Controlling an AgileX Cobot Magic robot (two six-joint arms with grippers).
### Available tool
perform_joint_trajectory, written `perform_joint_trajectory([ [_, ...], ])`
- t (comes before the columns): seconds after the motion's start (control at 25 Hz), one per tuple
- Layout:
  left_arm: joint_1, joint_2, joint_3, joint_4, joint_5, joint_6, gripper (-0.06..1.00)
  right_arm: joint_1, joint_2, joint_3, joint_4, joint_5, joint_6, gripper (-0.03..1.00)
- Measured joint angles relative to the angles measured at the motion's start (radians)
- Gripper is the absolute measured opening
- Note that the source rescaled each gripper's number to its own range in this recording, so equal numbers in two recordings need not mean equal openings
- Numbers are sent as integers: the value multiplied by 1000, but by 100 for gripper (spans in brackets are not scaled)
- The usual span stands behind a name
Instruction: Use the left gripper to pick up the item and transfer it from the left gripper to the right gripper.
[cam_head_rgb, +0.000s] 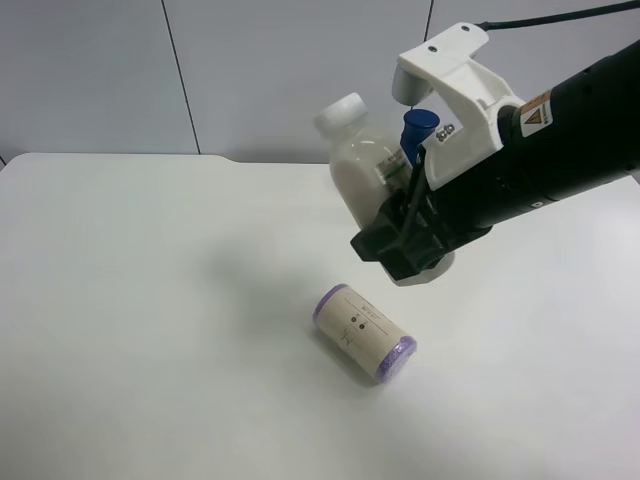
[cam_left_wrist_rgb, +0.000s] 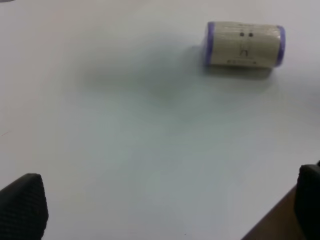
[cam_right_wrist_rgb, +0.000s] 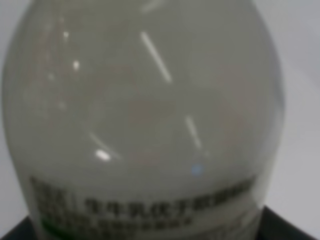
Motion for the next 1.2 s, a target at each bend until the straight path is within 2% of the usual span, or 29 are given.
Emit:
perform_joint_trajectory([
  [0.24,161,0,0,0,0,-2,100,-6,0,0,-264,12,330,0],
  [0.36,242,0,0,0,0,-2,100,-49,0,0,-311,28,412,0],
  [0.52,341,0,0,0,0,-2,100,-139,0,0,-315,49,435,0],
  [0.76,435,0,0,0,0,-2,100,-289,0,0,-314,89,414,0],
  [1.0,466,0,0,0,0,-2,100,-414,11,0,-314,98,379,0],
  [1.2,466,0,0,0,0,-2,100,-437,81,0,-310,111,379,0],
])
